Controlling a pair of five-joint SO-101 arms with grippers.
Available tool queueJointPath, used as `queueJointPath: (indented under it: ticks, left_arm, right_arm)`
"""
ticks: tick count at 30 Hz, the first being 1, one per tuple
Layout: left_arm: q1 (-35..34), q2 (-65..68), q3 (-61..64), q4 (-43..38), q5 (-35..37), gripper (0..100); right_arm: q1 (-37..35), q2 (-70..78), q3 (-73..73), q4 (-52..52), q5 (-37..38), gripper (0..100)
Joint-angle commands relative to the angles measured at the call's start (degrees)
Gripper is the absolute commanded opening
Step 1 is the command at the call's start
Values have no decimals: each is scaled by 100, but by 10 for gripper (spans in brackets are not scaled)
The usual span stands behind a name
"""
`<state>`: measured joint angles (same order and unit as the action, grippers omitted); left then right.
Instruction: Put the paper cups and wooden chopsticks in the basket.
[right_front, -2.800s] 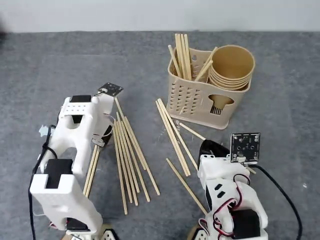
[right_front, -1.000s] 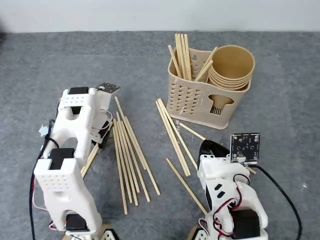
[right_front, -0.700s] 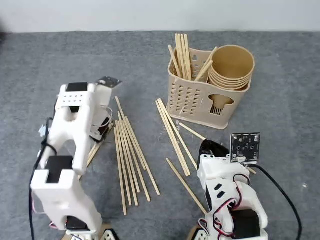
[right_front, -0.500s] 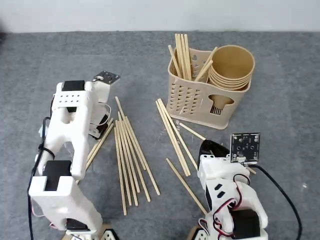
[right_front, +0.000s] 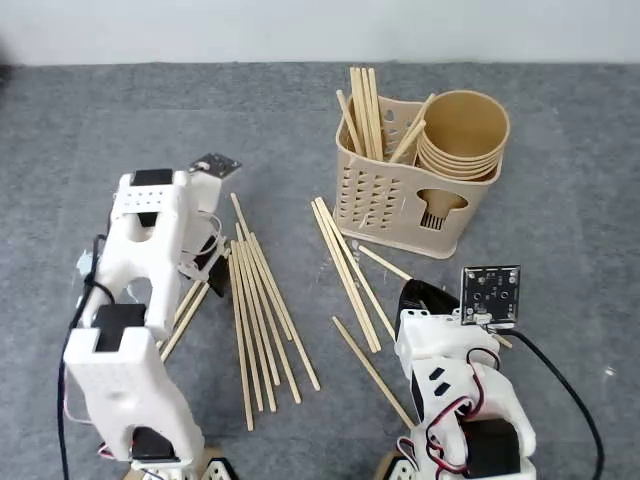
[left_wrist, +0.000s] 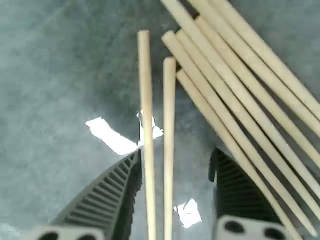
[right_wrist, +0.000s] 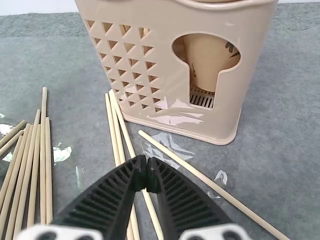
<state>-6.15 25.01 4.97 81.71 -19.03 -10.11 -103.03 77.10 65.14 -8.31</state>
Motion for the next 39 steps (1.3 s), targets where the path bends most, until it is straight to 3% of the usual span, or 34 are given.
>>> queueJointPath:
  ticks: [1,8,11,19,39]
  left_arm:
    - [-9,255,-92,-273,0,209]
    - [114,1073,-725,211,-35,9]
    - [167,1266,-1007,589,-44,13]
    - [176,1196,-1086,624,-9,12]
    - [141,-1187,-1051,1626,0,12]
  right_arm:
    - [40,-13,-70,-110,-44,12]
    - [48,-13,-70,-119,-44,12]
    - [48,-13,-70,-119,-44,12]
    - [48,-13,-70,-119,-44,12]
    - [-136,40,-519,-136,0,12]
